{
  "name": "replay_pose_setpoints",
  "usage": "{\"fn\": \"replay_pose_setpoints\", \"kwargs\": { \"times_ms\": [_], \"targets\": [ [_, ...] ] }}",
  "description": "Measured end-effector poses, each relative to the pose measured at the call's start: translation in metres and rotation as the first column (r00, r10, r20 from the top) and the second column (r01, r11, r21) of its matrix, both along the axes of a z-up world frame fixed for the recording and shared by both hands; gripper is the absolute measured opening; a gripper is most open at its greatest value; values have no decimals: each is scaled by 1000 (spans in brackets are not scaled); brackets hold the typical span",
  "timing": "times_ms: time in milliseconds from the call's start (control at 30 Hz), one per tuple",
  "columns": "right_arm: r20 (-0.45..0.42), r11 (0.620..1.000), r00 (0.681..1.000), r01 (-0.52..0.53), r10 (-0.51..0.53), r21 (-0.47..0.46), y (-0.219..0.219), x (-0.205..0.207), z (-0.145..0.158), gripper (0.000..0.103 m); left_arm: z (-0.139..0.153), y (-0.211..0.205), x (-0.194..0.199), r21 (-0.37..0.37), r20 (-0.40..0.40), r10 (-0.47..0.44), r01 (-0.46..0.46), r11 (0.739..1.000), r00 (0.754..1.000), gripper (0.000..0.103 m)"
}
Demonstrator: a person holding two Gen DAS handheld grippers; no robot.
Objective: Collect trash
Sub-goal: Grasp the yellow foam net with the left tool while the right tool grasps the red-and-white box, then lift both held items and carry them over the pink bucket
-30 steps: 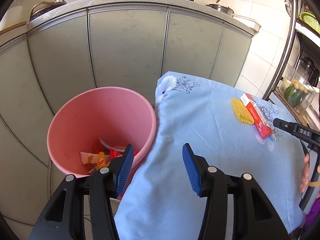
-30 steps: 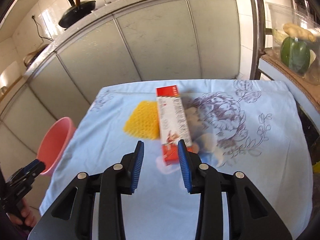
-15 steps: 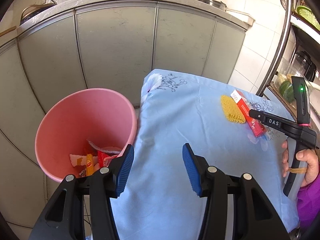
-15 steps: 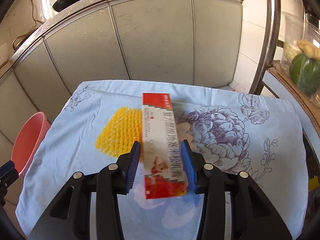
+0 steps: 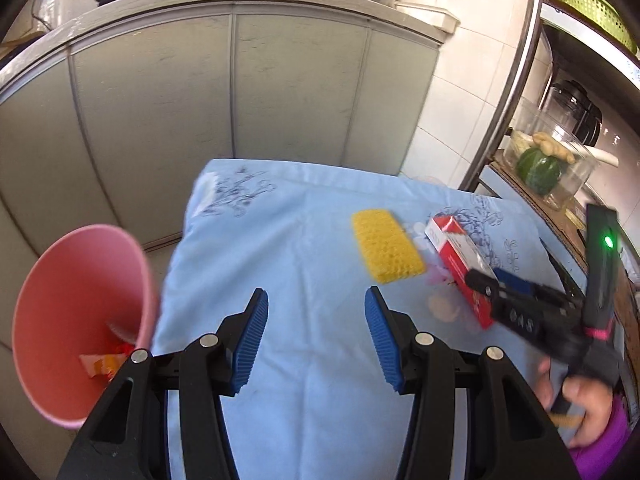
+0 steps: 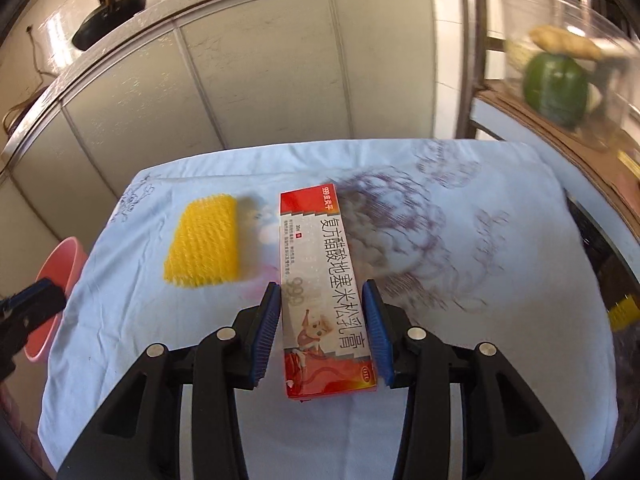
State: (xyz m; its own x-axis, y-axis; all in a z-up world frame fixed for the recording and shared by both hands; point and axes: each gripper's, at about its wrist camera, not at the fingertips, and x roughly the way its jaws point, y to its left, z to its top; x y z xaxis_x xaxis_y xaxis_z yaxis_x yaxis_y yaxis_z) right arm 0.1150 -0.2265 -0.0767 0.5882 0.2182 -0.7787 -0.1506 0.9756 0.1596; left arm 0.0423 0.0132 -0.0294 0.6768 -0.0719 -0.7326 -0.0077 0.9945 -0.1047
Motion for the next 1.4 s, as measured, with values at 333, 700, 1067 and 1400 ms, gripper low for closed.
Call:
{"fn": "replay_pose_setpoints", "kwargs": {
  "times_ms": [333, 700, 1067, 1400],
  "targets": [
    [9, 997, 998, 63, -63, -49, -12, -23, -7, 43, -29, -44, 62, -33, -58, -40, 38, 999, 998, 50],
    [-38, 997, 996, 76, -77, -28, -15, -17, -14, 43, -55, -51, 89, -11, -101, 0, -1, 1000, 995, 32],
    [-38, 997, 996, 77, -78, -26, -15, -17, -14, 43, -39, -50, 67, -60, -39, -29, 27, 998, 999, 7],
    [-35, 996, 996, 85, -86, -13, -17, -18, -15, 43, -10, -43, 21, -13, 58, -41, 42, 999, 997, 7]
  ]
}}
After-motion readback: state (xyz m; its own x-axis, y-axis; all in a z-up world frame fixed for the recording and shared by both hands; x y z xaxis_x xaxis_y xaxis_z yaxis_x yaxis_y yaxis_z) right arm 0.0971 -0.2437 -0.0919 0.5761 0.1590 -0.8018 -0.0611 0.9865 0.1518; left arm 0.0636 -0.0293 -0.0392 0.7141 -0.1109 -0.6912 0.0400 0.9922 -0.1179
